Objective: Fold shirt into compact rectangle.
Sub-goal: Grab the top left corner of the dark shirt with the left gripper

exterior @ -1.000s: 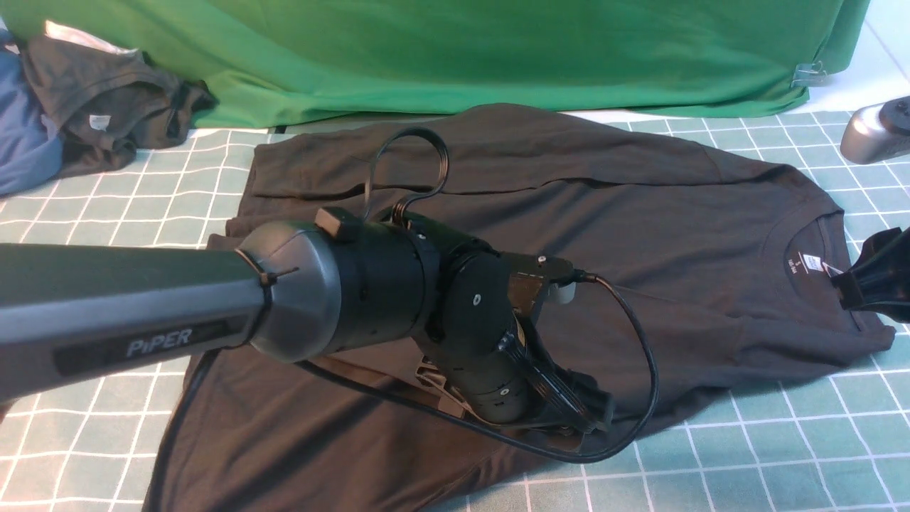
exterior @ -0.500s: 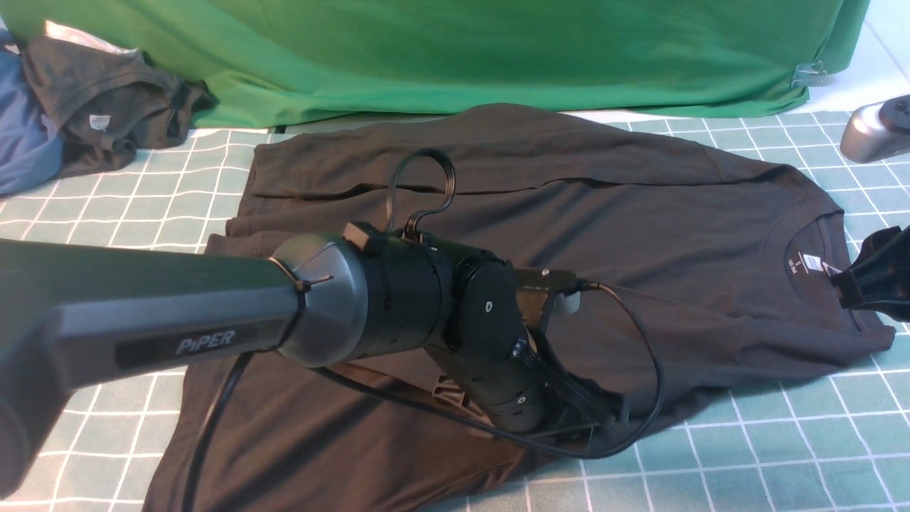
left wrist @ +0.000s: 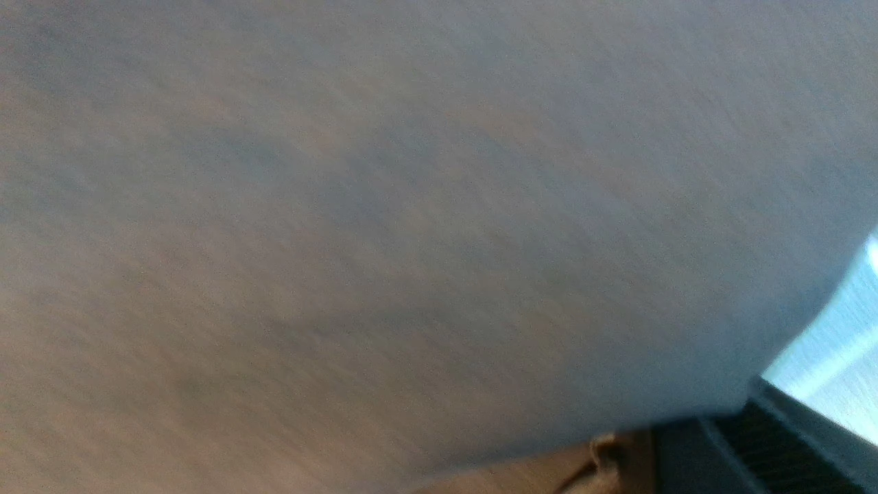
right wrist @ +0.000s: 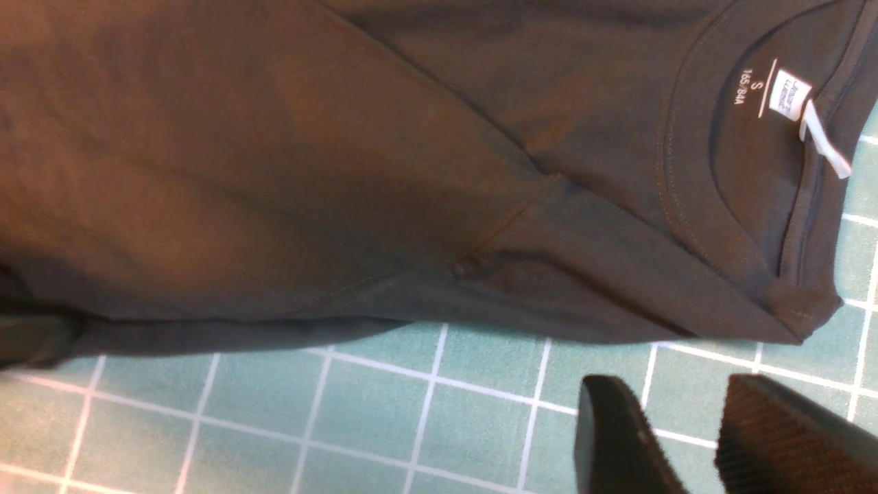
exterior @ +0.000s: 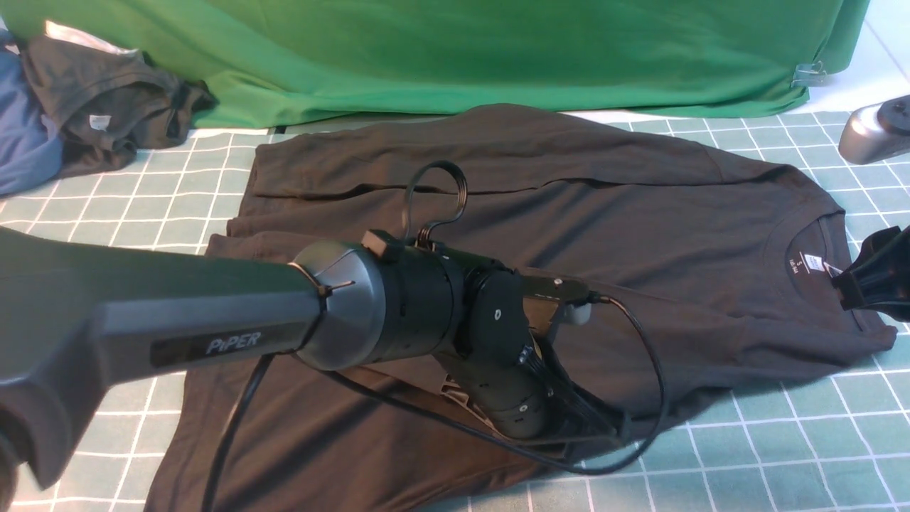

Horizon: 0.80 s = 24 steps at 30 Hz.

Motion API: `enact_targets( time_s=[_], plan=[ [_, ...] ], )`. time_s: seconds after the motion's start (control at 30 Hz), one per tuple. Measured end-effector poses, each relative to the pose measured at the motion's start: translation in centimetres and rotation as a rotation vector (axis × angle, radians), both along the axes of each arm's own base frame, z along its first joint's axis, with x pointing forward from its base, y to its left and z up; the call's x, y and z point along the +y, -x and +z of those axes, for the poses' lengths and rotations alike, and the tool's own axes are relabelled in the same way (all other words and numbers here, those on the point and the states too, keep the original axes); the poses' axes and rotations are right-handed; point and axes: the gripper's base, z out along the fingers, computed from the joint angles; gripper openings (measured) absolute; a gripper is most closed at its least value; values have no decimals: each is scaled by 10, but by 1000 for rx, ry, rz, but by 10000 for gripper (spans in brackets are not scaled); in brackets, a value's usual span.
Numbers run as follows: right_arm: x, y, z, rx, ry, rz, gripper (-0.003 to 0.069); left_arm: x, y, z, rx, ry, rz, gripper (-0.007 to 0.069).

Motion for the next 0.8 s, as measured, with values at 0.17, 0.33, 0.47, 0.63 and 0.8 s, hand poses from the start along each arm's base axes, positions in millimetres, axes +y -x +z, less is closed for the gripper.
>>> enact_targets(
  time_s=[0.17,0.33,0.47,0.63,0.8],
  plan=[
    [0,-1,0,-9,-2,-1,223,-9,17,17,-12,19,-61,2],
    [0,-1,1,-19,-4,-1,223,-30,51,21,10,13,-164,2],
    [0,-1,1,-19,-4,-1,223,-39,71,20,38,-14,-212,2],
    [0,-1,1,-19,-4,-1,225,-40,79,18,24,-72,-237,2],
    [0,-1,1,-19,-4,-1,234,-23,64,34,-9,-98,-136,4]
  ],
)
